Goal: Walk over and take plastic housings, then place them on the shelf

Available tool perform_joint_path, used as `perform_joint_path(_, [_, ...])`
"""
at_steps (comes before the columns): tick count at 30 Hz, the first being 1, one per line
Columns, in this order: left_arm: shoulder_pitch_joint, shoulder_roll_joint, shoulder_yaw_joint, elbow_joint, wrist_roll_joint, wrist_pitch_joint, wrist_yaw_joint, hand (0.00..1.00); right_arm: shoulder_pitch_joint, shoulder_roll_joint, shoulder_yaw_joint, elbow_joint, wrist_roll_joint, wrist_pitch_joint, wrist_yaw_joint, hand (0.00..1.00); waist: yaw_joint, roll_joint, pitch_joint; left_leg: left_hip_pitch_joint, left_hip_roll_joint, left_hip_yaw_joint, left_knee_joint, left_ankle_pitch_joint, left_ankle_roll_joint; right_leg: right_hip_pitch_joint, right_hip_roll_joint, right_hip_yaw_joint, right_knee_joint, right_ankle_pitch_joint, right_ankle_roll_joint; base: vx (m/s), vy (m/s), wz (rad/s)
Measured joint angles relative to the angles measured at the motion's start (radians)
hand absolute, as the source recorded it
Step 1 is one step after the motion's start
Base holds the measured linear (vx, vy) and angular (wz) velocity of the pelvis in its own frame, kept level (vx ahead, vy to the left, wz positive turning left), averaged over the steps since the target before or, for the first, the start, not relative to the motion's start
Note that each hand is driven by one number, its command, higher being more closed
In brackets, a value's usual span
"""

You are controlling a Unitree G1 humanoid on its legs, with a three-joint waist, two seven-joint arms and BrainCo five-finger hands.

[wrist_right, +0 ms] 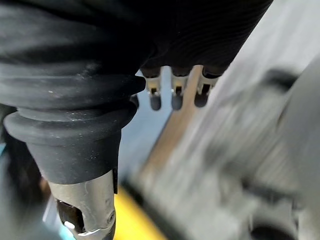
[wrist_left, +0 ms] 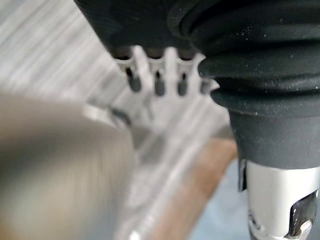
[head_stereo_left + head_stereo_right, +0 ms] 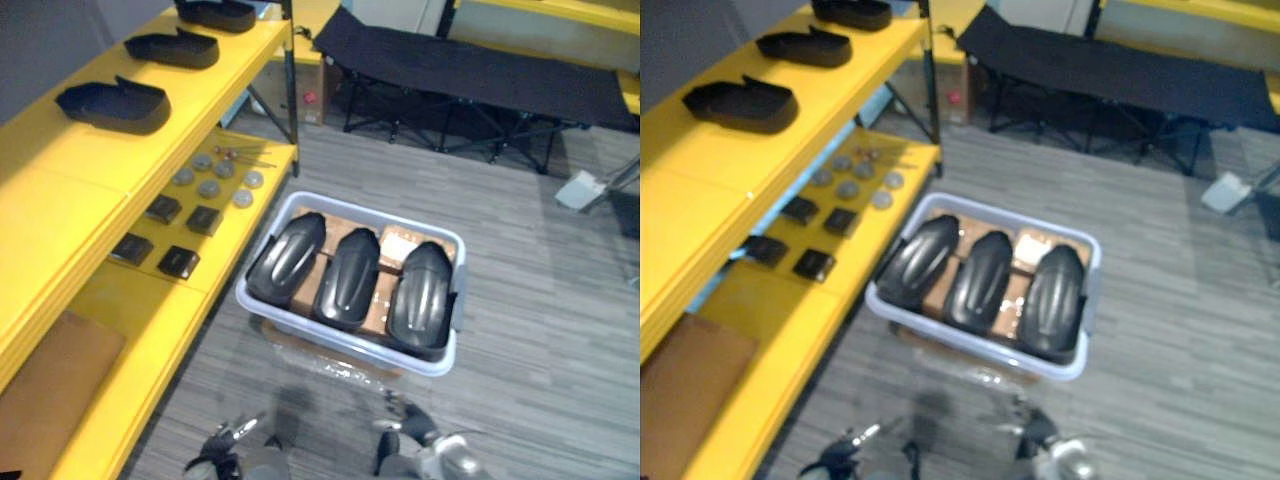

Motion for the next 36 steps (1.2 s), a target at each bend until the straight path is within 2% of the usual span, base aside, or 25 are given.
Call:
perform_joint_path(1, [-0.001,0.003,-0.011,0.010,0.007,-0.015,-0.001,0.00,-0.030,-0.005,0.108,-0.090,0.017,-0.018,0.011,0.00,0.002,-0.007,-0.004,0.000,-0.002,0.008,0.000,-0.004,0.004,-0.004,-0.002,0.003,-0.002,0.003,0.003,0.04,0.024,-0.25])
perform_joint_path(2, [0.000,0.003,-0.030,0.012,0.007,-0.030,-0.001,0.00,-0.059,0.012,0.165,-0.179,0.065,-0.021,-0.001,0.00,0.008,0.000,0.000,0.000,-0.002,0.017,0.000,-0.007,0.004,-0.011,-0.001,0.008,-0.004,0.008,0.002,0.03,0.015,-0.20])
perform_joint_path(3, [-0.001,0.003,-0.034,0.014,0.007,-0.035,-0.001,0.00,-0.073,0.024,0.176,-0.222,0.089,-0.016,-0.019,0.00,0.009,0.003,0.002,-0.001,-0.002,0.021,0.000,-0.008,0.005,-0.014,0.000,0.011,-0.007,0.013,0.000,0.00,0.003,-0.23])
perform_joint_path(6, [0.004,0.000,-0.042,0.021,0.005,-0.063,-0.001,0.00,-0.176,0.079,0.121,-0.396,0.149,0.024,-0.185,0.00,0.013,0.010,0.006,-0.003,0.002,0.059,-0.001,-0.012,0.009,-0.042,0.007,0.046,-0.020,0.037,-0.008,-0.03,-0.001,-0.41])
perform_joint_path(8, [-0.003,0.003,-0.063,0.023,0.003,-0.099,-0.001,0.00,-0.227,0.097,-0.067,-0.496,0.152,0.040,-0.363,0.00,0.010,0.011,0.007,-0.009,0.006,0.082,0.001,-0.014,0.011,-0.061,0.015,0.058,-0.029,0.064,-0.017,-0.06,0.001,-0.32])
perform_joint_path(9, [-0.003,0.005,-0.070,0.022,0.003,-0.104,-0.002,0.00,-0.232,0.096,-0.126,-0.516,0.159,0.045,-0.395,0.00,0.007,0.011,0.007,-0.009,0.006,0.085,0.001,-0.014,0.011,-0.062,0.017,0.059,-0.030,0.068,-0.021,-0.04,0.007,-0.19])
perform_joint_path(10, [-0.002,0.006,-0.080,0.022,0.006,-0.108,-0.003,0.00,-0.241,0.088,-0.244,-0.547,0.170,0.045,-0.455,0.00,0.004,0.011,0.007,-0.001,0.008,0.094,0.001,-0.014,0.011,-0.059,0.020,0.061,-0.030,0.071,-0.022,-0.03,0.004,-0.15])
perform_joint_path(11, [0.000,0.006,-0.080,0.020,0.008,-0.108,-0.003,0.00,-0.240,0.080,-0.300,-0.558,0.181,0.045,-0.480,0.00,0.004,0.010,0.007,0.005,0.009,0.099,0.001,-0.015,0.012,-0.058,0.021,0.064,-0.030,0.071,-0.022,-0.03,-0.007,-0.23])
perform_joint_path(13, [0.001,0.000,-0.083,0.010,0.024,-0.106,-0.005,0.00,-0.246,0.013,-0.490,-0.560,0.211,0.045,-0.561,0.00,-0.003,0.018,0.012,0.017,0.012,0.105,0.008,-0.022,0.012,-0.056,0.026,0.084,-0.029,0.071,-0.022,-0.05,-0.022,-0.29])
perform_joint_path(14, [0.001,-0.001,-0.087,0.006,0.024,-0.105,-0.005,0.00,-0.249,-0.009,-0.531,-0.555,0.211,0.046,-0.577,0.00,-0.007,0.022,0.016,0.018,0.016,0.106,0.016,-0.028,0.009,-0.055,0.029,0.085,-0.029,0.071,-0.022,-0.07,-0.045,-0.32])
perform_joint_path(16, [0.001,0.007,-0.115,-0.005,0.025,-0.095,-0.005,0.00,-0.266,-0.087,-0.647,-0.526,0.243,0.056,-0.630,0.00,-0.031,0.030,0.042,0.019,0.034,0.114,0.050,-0.047,0.002,-0.052,0.042,0.098,-0.029,0.071,-0.022,-0.08,-0.044,-0.28])
perform_joint_path(19, [0.000,0.017,-0.118,-0.034,0.025,-0.088,-0.014,0.00,-0.275,-0.134,-0.738,-0.447,0.278,0.087,-0.670,0.00,-0.043,0.028,0.083,-0.022,0.062,0.120,0.116,-0.080,-0.002,-0.068,0.063,0.112,-0.029,0.071,-0.023,-0.14,-0.055,-0.20])
perform_joint_path(22, [-0.009,0.032,-0.118,-0.065,0.024,-0.086,-0.021,0.00,-0.289,-0.154,-0.775,-0.354,0.310,0.118,-0.673,0.00,-0.045,0.020,0.126,-0.078,0.076,0.108,0.168,-0.089,0.000,-0.102,0.070,0.108,-0.025,0.076,-0.031,-0.15,-0.054,0.00])
perform_joint_path(24, [-0.026,0.040,-0.119,-0.070,0.018,-0.085,-0.021,0.00,-0.329,-0.174,-0.779,-0.286,0.316,0.150,-0.671,0.00,-0.039,0.014,0.157,-0.115,0.076,0.097,0.185,-0.088,0.002,-0.126,0.069,0.103,-0.025,0.081,-0.037,-0.14,-0.044,0.15])
perform_joint_path(26, [-0.058,0.047,-0.119,-0.074,0.012,-0.076,-0.020,0.00,-0.420,-0.234,-0.779,-0.154,0.344,0.190,-0.667,0.00,-0.028,0.015,0.207,-0.170,0.071,0.057,0.211,-0.084,0.008,-0.143,0.065,0.073,-0.026,0.092,-0.033,-0.11,-0.036,0.38])
perform_joint_path(28, [-0.074,0.051,-0.123,-0.075,0.010,-0.076,-0.017,0.00,-0.498,-0.282,-0.777,-0.024,0.345,0.230,-0.662,0.00,-0.016,0.017,0.218,-0.220,0.062,0.024,0.218,-0.074,0.010,-0.167,0.061,0.042,-0.027,0.103,-0.032,-0.07,-0.032,0.53])
perform_joint_path(31, [-0.081,0.048,-0.151,-0.100,0.002,-0.076,0.004,0.00,-0.594,-0.356,-0.768,0.186,0.392,0.266,-0.646,0.00,0.016,0.042,0.233,-0.259,0.046,-0.024,0.226,-0.063,0.016,-0.170,0.050,-0.009,-0.027,0.103,-0.033,0.00,-0.001,0.49])
perform_joint_path(36, [-0.087,0.018,-0.158,-0.102,-0.047,-0.077,0.012,0.00,-0.748,-0.438,-0.703,0.358,0.432,0.271,-0.664,0.00,0.044,0.093,0.261,-0.281,0.015,-0.065,0.216,-0.054,0.029,-0.180,0.026,-0.056,-0.005,0.102,-0.033,0.01,0.028,0.25])
